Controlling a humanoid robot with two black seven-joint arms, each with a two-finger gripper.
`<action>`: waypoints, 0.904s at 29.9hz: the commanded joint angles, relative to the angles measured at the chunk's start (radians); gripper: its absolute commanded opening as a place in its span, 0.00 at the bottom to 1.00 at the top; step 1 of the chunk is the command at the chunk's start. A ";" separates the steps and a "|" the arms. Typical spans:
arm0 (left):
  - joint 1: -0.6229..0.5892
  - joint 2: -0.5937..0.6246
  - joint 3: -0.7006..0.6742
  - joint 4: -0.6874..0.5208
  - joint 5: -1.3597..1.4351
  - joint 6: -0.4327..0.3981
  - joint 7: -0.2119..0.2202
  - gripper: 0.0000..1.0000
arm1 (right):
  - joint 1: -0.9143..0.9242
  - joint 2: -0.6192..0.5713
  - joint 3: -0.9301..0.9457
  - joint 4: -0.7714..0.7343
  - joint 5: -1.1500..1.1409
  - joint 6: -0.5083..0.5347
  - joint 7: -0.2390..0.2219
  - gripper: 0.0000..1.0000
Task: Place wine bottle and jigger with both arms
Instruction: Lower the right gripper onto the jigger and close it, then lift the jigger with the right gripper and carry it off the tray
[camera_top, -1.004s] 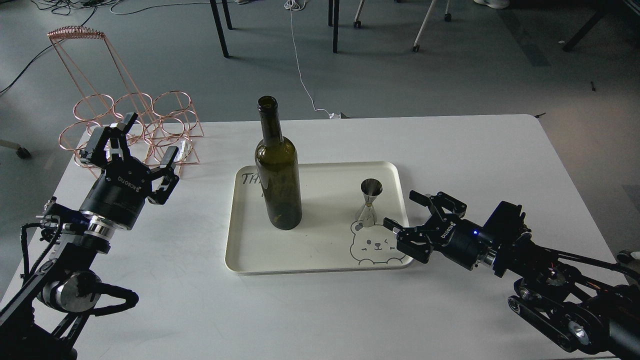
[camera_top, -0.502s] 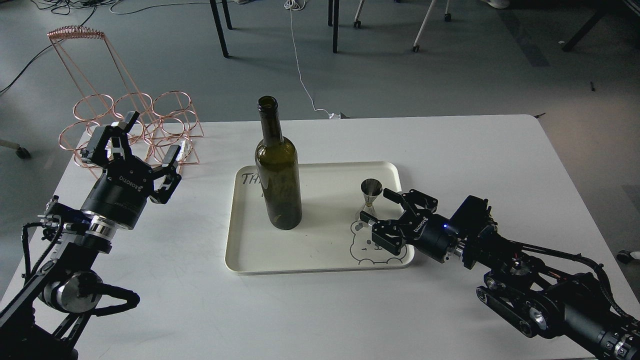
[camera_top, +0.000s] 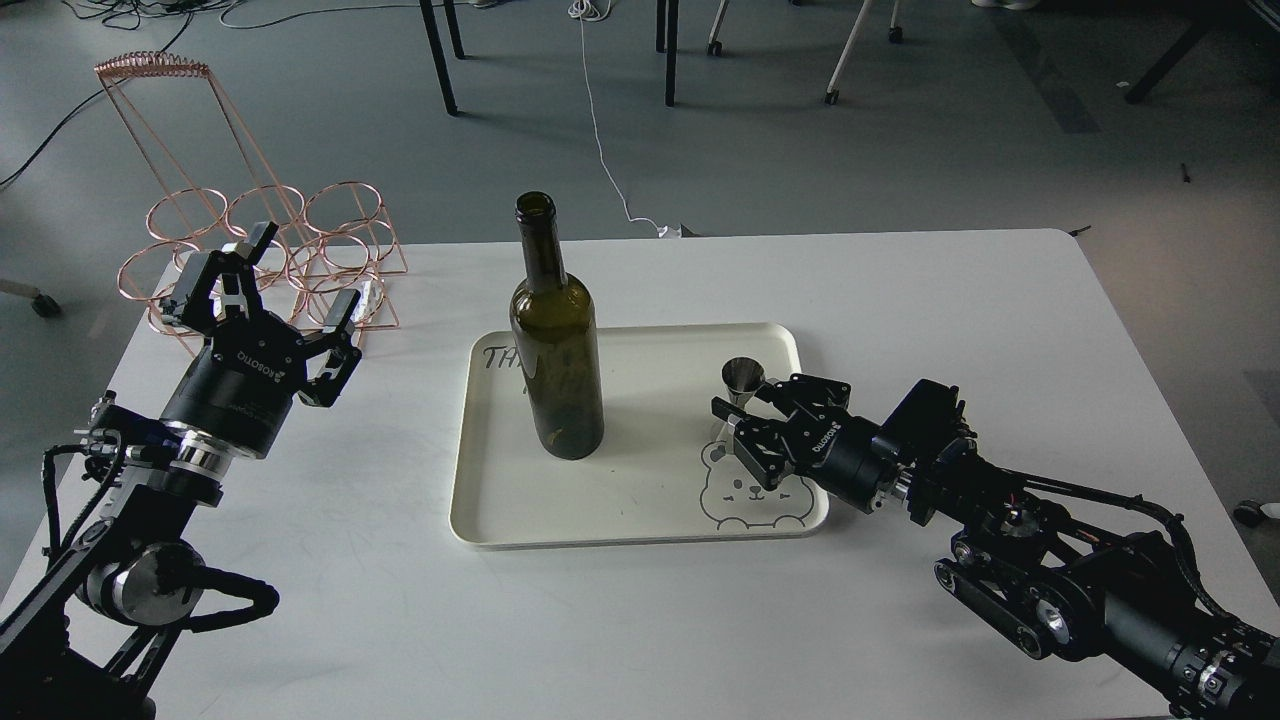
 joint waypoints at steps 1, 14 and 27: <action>0.000 0.000 0.000 0.000 0.000 0.000 0.000 0.98 | 0.000 0.003 0.000 0.000 0.000 0.000 0.000 0.30; 0.000 0.000 -0.003 0.000 0.000 -0.001 0.000 0.98 | 0.023 -0.004 0.021 0.021 0.000 -0.037 0.000 0.21; 0.001 0.000 -0.005 -0.002 0.000 -0.001 0.000 0.98 | -0.027 -0.165 0.333 0.043 0.003 -0.047 0.000 0.22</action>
